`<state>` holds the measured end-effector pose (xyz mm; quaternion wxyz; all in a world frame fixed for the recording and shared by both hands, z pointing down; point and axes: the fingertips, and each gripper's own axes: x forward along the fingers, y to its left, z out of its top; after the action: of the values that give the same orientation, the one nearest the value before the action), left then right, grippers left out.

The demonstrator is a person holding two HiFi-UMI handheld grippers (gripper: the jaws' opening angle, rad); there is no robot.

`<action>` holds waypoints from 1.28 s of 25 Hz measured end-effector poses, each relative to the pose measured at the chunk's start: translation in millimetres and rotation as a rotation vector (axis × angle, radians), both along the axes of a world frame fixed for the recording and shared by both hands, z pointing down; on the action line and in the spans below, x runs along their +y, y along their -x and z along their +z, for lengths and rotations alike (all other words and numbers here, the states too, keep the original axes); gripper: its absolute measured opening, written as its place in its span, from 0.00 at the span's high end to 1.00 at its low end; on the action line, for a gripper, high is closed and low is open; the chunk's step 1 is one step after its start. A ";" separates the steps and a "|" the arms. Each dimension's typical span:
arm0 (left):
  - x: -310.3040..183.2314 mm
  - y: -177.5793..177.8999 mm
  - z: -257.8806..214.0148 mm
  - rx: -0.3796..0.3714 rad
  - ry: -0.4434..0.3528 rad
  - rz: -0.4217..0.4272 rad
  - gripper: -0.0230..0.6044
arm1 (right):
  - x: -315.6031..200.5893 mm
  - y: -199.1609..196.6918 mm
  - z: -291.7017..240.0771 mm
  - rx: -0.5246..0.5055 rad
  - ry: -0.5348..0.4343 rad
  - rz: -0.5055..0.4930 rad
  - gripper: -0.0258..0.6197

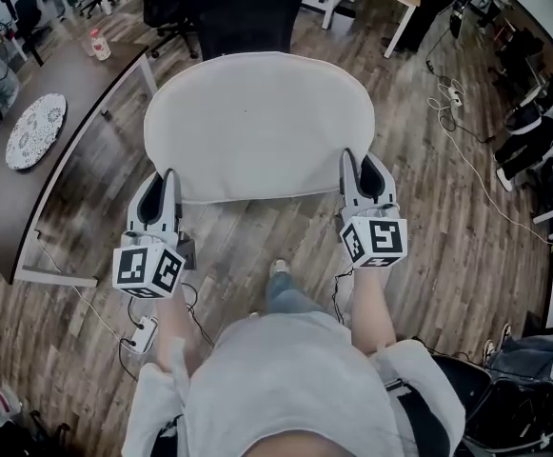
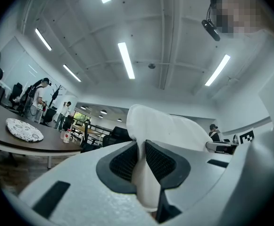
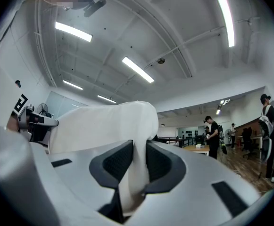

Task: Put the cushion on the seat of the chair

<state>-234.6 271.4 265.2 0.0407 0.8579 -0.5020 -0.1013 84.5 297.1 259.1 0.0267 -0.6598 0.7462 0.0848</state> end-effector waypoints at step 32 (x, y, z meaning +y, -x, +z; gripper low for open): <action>-191.8 -106.8 -0.2 -0.017 0.021 -0.076 0.87 | -221.1 -108.5 7.9 -0.051 0.021 -0.090 0.87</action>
<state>-127.8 79.6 265.0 0.0416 0.8386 -0.5356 -0.0905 193.0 76.0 267.1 0.0423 -0.6278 0.7750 0.0588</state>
